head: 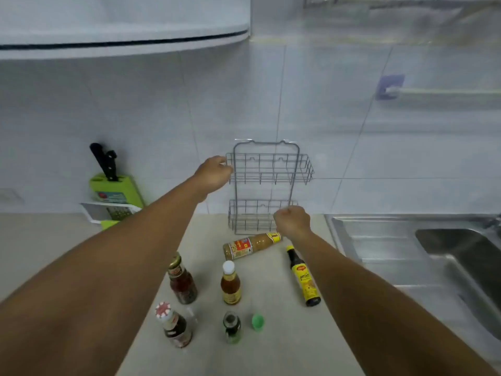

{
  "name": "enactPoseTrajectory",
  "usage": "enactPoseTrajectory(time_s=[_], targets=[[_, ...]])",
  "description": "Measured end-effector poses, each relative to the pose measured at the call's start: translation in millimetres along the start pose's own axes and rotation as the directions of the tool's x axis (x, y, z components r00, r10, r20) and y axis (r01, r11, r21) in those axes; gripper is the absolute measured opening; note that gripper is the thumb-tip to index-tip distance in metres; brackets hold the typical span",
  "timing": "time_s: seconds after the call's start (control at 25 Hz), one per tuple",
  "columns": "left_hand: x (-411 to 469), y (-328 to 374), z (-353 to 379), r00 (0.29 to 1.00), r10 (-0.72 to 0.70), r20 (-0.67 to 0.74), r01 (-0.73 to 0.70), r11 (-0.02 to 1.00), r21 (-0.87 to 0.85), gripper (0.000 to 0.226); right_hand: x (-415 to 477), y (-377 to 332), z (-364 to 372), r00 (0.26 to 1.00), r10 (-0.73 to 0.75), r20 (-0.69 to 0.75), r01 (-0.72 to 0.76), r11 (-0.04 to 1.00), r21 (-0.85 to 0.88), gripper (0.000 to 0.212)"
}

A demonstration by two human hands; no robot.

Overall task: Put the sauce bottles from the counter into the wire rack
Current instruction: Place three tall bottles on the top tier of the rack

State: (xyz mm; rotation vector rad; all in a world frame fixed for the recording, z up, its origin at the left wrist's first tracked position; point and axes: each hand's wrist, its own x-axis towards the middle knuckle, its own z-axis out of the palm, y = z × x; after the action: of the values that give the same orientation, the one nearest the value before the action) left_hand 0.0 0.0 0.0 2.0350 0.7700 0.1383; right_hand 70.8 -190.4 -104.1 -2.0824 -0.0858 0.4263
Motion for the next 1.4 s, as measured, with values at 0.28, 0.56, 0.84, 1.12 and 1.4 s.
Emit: enactPoseTrajectory(time_s=[0.28,0.56,0.84,1.12,1.4], targets=[[52,-14,40,0.981,-0.129,-0.147,0.100,0.977,-0.189,0.043,77,88,99,0.855,0.463,0.235,-0.519,0.783,0.344,0.045],[78,-37,45,0.953,-0.191,-0.236,0.120,0.951,-0.284,0.029,124,115,147,0.773,0.610,0.174,-0.624,0.683,0.379,0.094],[82,-44,40,0.962,-0.171,-0.211,0.093,0.937,-0.336,0.036,120,105,151,0.794,0.598,0.108,-0.575,0.681,0.453,0.080],[84,-43,38,0.964,-0.217,-0.156,0.135,0.899,-0.416,0.043,27,32,80,0.980,-0.125,-0.152,0.173,0.916,0.361,0.043],[85,-43,37,0.958,-0.271,-0.092,0.190,0.842,-0.506,0.039,3,-111,-13,0.705,-0.646,-0.293,0.705,0.595,0.385,0.063]])
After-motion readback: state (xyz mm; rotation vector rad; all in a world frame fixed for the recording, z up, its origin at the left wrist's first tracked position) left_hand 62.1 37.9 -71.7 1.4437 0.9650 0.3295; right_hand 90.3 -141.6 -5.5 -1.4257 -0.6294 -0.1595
